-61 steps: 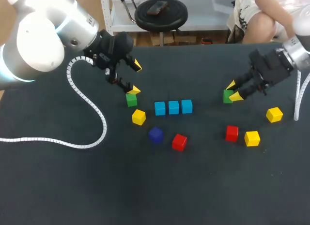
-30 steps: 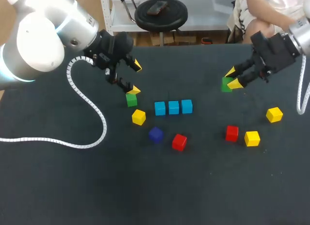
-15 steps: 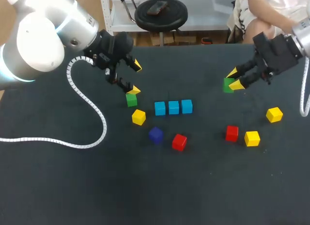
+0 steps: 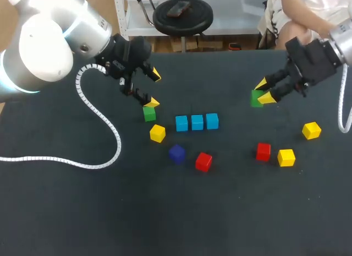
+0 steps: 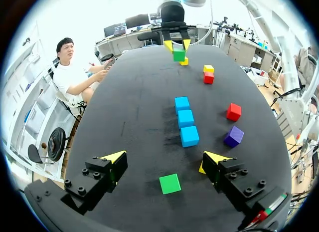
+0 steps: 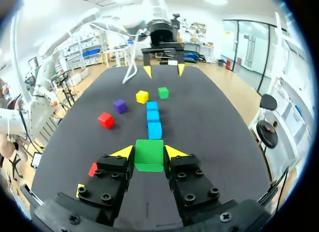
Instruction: Place the blue cubes, place green cubes on the blue cubes, place the yellow cubes on the green cubes, then place the red cubes on the yellow cubes, and place purple cube on the red cubes.
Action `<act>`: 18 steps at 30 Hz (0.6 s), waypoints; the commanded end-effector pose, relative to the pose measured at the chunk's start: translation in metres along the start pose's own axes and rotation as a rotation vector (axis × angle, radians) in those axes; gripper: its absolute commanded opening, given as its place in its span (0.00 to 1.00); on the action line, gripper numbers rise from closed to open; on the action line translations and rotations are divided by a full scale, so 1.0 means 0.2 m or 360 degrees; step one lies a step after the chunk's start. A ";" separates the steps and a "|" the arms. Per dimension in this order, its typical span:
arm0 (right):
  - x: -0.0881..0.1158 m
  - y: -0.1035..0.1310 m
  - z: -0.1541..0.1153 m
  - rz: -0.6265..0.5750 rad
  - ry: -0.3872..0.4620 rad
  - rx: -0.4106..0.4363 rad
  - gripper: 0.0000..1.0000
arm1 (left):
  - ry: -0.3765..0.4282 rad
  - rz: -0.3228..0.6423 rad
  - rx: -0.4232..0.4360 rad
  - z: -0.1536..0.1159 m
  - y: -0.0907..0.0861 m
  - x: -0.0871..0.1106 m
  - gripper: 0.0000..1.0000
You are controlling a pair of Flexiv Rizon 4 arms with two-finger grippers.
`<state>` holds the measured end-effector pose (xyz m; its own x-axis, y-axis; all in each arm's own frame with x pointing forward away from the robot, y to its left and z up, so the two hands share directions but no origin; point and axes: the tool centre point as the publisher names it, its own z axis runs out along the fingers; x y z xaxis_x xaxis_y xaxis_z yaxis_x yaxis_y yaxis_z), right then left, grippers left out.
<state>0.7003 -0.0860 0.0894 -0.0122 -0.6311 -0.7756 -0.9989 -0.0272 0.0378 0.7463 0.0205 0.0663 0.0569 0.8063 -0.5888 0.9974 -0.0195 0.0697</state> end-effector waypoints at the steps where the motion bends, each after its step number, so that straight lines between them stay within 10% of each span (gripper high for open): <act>1: -0.15 0.11 -0.01 -0.0014 0.0053 0.0047 0.00 | -0.0003 0.0004 0.0006 0.00 0.01 0.00 1.00; 18: -0.38 0.28 0.39 0.0093 0.0080 -0.0093 0.00 | -0.0003 0.0004 0.0006 0.00 0.01 0.00 1.00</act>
<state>0.6357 0.0037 0.1115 -0.0706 -0.6687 -0.7402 -0.9931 -0.0227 0.1153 0.7463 0.0204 0.0663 0.0569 0.8063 -0.5888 0.9974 -0.0195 0.0697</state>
